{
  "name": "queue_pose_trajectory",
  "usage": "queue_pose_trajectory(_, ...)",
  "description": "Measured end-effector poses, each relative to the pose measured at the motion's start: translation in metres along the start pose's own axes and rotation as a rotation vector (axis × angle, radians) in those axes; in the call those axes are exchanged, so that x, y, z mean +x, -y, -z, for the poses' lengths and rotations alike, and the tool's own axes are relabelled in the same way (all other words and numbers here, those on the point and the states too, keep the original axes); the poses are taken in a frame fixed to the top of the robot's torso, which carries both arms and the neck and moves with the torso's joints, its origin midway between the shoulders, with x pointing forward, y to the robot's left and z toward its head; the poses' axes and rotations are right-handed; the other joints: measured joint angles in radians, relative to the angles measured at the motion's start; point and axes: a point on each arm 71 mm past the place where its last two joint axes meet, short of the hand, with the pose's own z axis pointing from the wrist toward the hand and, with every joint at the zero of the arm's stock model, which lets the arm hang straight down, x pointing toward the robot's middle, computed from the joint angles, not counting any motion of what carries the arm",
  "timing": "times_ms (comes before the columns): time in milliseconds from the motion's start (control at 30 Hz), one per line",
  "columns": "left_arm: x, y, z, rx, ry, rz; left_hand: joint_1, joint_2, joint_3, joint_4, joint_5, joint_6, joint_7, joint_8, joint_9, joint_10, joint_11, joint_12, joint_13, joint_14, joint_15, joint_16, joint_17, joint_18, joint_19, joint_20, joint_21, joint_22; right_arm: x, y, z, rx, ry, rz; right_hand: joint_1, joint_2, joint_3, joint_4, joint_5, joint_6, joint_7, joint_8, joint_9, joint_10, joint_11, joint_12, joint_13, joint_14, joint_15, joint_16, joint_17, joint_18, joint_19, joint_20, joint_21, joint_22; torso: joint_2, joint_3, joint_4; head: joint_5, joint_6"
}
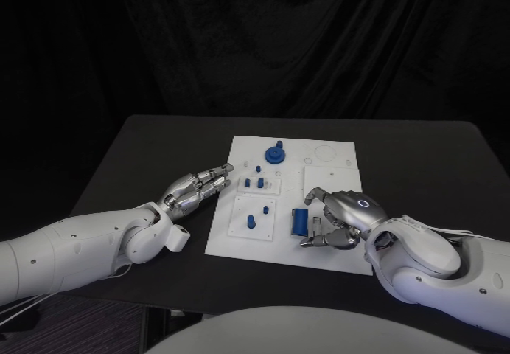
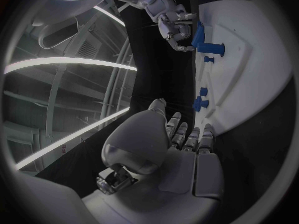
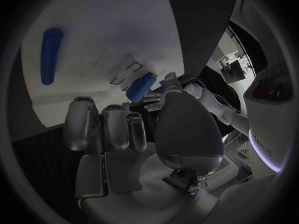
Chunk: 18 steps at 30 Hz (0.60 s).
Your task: Assemble the parts on the task board
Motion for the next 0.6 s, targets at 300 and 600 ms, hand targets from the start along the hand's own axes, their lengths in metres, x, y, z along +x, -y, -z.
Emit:
queue_pose_trajectory(300,-0.0003,-0.0002,0.0,0.0,-0.001,0.001,0.0,0.0,0.0,0.0,0.0,0.0,0.0,0.0,0.0,0.0,0.0,0.0,0.0,0.0,0.0,0.0,0.0,0.0,0.005,0.001,0.0,-0.001,0.0024,-0.0033,-0.0045,0.006,-0.011,0.019,0.042,0.073,0.047,-0.006,0.123,0.0,0.0,0.039,-0.028,0.0,0.007,0.0,0.0,0.003,0.003,0.0,0.0,0.0,0.001,0.001,-0.013,0.0,0.0,-0.0001,0.0,0.001,0.0)
queue_pose_trajectory(600,-0.0003,-0.0002,-0.0001,0.001,-0.003,0.004,0.0,0.0,0.0,0.0,0.0,0.004,0.004,0.0,0.0,0.0,0.0,0.0,0.0,0.0,0.0,0.0,0.001,0.0,0.002,0.004,0.0,-0.002,0.0041,-0.0051,-0.0083,0.002,-0.016,0.028,0.066,0.115,0.061,-0.012,0.236,0.023,-0.004,0.084,-0.041,0.0,0.007,0.0,0.0,0.003,0.003,0.0,0.004,0.0,0.002,0.001,-0.013,0.0,0.0,-0.0001,0.0001,0.001,0.0)
